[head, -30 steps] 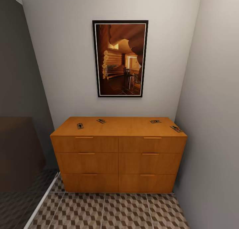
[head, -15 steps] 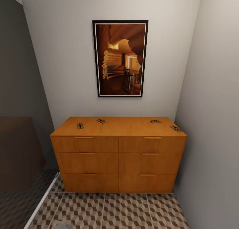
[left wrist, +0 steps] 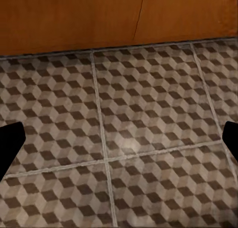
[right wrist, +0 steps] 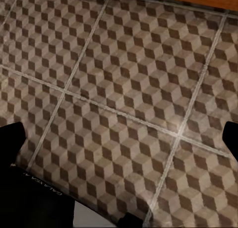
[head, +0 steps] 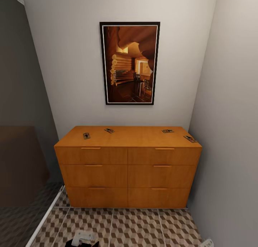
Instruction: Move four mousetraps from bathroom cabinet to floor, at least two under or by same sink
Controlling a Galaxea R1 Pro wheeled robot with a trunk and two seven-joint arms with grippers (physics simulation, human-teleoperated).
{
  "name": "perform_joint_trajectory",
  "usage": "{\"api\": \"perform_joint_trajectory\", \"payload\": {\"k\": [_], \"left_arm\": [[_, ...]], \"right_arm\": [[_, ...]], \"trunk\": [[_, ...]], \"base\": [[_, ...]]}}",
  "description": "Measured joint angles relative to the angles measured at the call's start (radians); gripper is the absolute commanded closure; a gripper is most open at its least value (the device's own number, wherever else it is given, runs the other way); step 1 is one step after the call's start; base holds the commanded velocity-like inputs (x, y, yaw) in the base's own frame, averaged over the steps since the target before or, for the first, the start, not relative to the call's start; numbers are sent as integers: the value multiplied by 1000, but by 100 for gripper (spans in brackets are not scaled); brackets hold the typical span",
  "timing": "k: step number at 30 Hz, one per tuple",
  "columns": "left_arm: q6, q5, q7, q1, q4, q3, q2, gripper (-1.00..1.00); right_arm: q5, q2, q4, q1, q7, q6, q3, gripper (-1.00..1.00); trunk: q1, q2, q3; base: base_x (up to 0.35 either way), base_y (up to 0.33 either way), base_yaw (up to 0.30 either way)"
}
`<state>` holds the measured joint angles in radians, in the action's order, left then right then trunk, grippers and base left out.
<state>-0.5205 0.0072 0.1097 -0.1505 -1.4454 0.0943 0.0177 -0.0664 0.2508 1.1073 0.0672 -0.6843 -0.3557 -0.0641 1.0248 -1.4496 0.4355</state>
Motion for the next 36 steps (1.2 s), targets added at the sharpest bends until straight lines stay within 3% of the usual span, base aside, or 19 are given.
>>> {"api": "perform_joint_trajectory", "payload": {"k": [1,2,7,14,20,28,30,31,36], "left_arm": [[-1,-2,0,2,0,17,-3,-100],[-1,-3,-1,4,0,29,-5,-100],[-4,-3,-3,8,-1,87,-31,-100],[-5,-5,-4,16,-1,109,-67,-100],[-12,-5,-4,56,-1,114,-81,-100],[-101,-4,-3,120,-1,125,-104,-100],[-112,-4,-2,131,-2,140,-108,-100],[-124,-2,-2,149,-3,183,-112,-100],[-132,-3,-1,187,-5,233,-119,-100]], "right_arm": [[4,0,119,14,-1,-25,-1,-100],[2,-1,161,24,-1,-48,-1,-100],[1,0,282,52,-1,-159,-4,-100],[1,1,324,56,2,-200,-5,-100],[1,-8,335,32,5,-206,-5,-100],[2,-29,340,-43,2,-210,-5,-100],[2,-31,340,-63,0,-212,-4,-100],[4,-33,342,-101,-1,-213,-2,-100],[5,-36,342,-176,-3,-216,0,-100]], "trunk": [[0,0,0],[0,0,0],[0,0,0],[0,0,0],[0,0,0],[0,0,0],[0,0,0],[0,0,-1],[0,0,-1]], "base": [[0,0,0],[0,0,0],[0,0,0],[0,0,0],[0,0,0],[0,0,0],[0,0,0],[0,0,0],[0,0,0]]}}
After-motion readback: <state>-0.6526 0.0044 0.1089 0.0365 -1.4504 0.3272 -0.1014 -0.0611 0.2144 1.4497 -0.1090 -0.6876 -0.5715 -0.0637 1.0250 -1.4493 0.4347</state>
